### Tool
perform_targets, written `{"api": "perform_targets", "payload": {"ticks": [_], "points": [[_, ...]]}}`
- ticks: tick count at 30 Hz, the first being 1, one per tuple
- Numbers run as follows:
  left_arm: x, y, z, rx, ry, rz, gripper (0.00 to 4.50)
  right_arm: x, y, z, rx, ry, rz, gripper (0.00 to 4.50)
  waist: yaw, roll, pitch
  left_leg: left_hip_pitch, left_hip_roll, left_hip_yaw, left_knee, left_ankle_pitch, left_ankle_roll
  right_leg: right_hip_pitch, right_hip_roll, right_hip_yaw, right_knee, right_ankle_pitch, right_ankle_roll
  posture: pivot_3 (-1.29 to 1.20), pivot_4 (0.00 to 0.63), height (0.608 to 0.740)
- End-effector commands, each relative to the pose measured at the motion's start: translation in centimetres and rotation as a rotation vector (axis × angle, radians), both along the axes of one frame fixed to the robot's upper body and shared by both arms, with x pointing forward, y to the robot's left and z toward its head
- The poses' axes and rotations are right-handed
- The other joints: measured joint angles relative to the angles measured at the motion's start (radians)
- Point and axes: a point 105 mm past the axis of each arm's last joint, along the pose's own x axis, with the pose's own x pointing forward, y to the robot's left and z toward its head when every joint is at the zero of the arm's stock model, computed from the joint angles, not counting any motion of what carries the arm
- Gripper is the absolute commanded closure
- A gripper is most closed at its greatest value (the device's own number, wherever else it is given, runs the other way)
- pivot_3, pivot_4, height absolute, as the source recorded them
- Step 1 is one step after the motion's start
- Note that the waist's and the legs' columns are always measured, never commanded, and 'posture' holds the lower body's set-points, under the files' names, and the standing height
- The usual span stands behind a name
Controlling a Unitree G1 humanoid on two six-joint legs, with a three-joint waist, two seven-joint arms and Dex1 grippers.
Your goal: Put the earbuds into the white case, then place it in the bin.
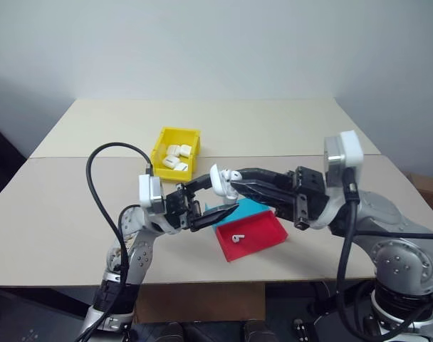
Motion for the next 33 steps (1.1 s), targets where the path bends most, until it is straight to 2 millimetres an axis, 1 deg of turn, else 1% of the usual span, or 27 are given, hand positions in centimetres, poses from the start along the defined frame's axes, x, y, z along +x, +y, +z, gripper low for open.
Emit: {"api": "perform_targets", "payload": {"ticks": [1, 12, 17, 19, 23, 30, 33], "points": [[-0.7, -0.1, 0.8, -0.012, -0.049, -0.008, 1.73, -1.0, 0.3, 0.5, 0.013, -0.043, 0.033, 3.72, 0.0, 0.0, 0.0, 0.0, 0.0, 0.0, 0.0, 0.0, 0.0, 0.0, 0.0, 0.0, 0.0, 0.0, 0.0, 0.0, 0.15, 0.74], [-0.8, -0.1, 0.9, -0.031, -0.052, -0.009, 1.73, -0.7, 0.5, -0.3, -0.008, -0.028, 0.026, 3.72, 0.0, 0.0, 0.0, 0.0, 0.0, 0.0, 0.0, 0.0, 0.0, 0.0, 0.0, 0.0, 0.0, 0.0, 0.0, 0.0, 0.15, 0.74], [-0.8, -0.1, 0.9, -0.04, -0.057, -0.01, 1.73, -1.1, 0.6, -0.3, -0.012, -0.068, 0.039, 3.72, 0.0, 0.0, 0.0, 0.0, 0.0, 0.0, 0.0, 0.0, 0.0, 0.0, 0.0, 0.0, 0.0, 0.0, 0.001, 0.0, 0.15, 0.74], [-0.7, -0.1, 0.9, -0.039, -0.057, -0.011, 1.73, -1.4, 0.7, -0.2, -0.011, -0.091, 0.049, 3.13, 0.0, 0.0, 0.0, 0.0, 0.0, 0.0, 0.0, 0.0, 0.0, 0.0, 0.0, 0.0, 0.0, 0.0, 0.001, 0.0, 0.15, 0.74], [-0.7, -0.1, 0.9, -0.048, -0.054, -0.011, 1.73, -0.8, 0.7, -0.5, -0.034, -0.102, 0.003, 1.87, 0.0, 0.0, 0.0, 0.0, 0.0, 0.0, 0.0, 0.0, 0.0, 0.0, 0.0, 0.0, 0.0, 0.0, 0.001, 0.0, 0.15, 0.74], [-0.3, -0.1, 0.2, -0.027, -0.045, 0.001, 1.73, -0.8, -0.1, -0.7, -0.048, -0.108, -0.004, 1.87, 0.001, 0.0, 0.0, 0.0, 0.0, 0.0, 0.0, 0.0, 0.0, 0.0, 0.0, 0.0, -0.001, 0.0, 0.001, 0.0, 0.15, 0.74], [0.3, -0.1, -0.6, -0.013, -0.036, 0.017, 1.73, -0.9, -1.3, -0.2, -0.065, -0.136, -0.024, 1.87, 0.002, 0.0, 0.0, -0.001, 0.0, 0.0, 0.0, 0.0, 0.0, 0.0, 0.0, 0.0, -0.001, 0.0, 0.001, 0.0, 0.15, 0.74]]}}
